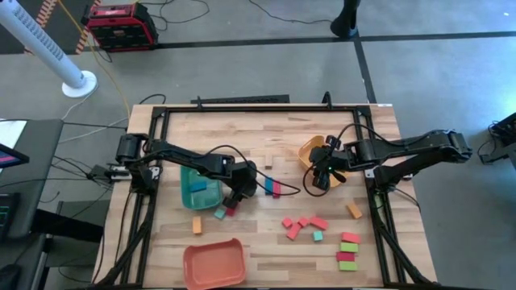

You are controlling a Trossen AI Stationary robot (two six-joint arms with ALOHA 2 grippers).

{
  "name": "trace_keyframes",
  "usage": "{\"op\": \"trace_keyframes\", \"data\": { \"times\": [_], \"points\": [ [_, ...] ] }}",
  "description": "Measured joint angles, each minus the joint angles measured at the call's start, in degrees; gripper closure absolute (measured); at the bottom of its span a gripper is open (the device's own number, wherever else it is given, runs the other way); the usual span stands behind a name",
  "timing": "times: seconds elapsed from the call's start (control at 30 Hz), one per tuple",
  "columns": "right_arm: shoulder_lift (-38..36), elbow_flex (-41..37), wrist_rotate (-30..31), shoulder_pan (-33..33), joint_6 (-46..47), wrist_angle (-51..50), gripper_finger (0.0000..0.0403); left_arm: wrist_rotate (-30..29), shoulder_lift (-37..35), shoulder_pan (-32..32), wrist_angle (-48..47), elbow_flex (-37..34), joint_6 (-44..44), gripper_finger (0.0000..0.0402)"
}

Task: Sort blocks by size
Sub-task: Put the thin light blue rectangular block into the green bin

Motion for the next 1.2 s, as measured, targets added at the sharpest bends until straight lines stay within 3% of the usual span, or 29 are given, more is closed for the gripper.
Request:
{"op": "trace_keyframes", "data": {
  "times": [0.3,0.87,1.0,1.2],
  "points": [
    [0.0,0.0,0.02,-0.04,-0.15,0.18,0.0168,-0.67,-1.81,-0.15,1.31,-0.07,1.74,0.0221],
    [0.02,0.0,0.09,-0.02,-0.11,1.05,0.0168,-3.76,2.23,0.94,1.85,-0.31,0.17,0.0224],
    [0.02,0.0,0.09,-0.11,-0.11,1.37,0.0168,-5.2,1.14,1.53,1.88,-0.11,-0.23,0.0253],
    [0.02,0.0,0.11,-0.11,-0.11,1.81,0.0168,-9.16,1.03,1.51,0.56,0.04,1.05,0.035]
  ]
}}
